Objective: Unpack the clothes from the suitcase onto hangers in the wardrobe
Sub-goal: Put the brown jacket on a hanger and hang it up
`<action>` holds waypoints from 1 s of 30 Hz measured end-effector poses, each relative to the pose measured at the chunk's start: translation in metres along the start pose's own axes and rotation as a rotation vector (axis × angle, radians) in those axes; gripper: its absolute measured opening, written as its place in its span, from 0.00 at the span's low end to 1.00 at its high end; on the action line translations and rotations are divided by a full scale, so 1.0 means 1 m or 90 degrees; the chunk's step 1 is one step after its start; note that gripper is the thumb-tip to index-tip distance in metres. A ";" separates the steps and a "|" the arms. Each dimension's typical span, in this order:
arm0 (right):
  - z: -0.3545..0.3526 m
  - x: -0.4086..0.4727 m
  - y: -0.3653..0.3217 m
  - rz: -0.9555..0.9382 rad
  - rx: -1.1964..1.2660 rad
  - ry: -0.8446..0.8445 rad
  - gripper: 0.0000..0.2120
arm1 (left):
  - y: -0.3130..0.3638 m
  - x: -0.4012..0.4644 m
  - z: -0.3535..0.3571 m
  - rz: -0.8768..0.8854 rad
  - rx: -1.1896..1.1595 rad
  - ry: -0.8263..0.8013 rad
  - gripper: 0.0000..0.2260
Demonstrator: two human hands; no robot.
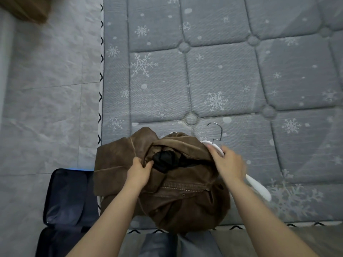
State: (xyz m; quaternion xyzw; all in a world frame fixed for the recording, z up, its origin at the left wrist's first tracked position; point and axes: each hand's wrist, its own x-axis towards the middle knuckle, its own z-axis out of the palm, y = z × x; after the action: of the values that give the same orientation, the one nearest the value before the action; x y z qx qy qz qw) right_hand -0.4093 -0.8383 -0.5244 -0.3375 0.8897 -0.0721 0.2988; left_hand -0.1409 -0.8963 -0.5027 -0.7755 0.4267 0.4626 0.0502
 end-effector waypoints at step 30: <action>-0.100 -0.236 -0.094 -0.491 0.284 0.146 0.09 | 0.037 -0.112 -0.267 0.520 0.074 0.415 0.09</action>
State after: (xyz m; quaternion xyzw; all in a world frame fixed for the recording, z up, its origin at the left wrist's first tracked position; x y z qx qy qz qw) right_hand -0.2747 -0.7647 -0.2985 -0.5615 0.6891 -0.4046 0.2149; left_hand -0.0100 -0.9765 -0.2546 -0.6457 0.7125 0.1550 -0.2267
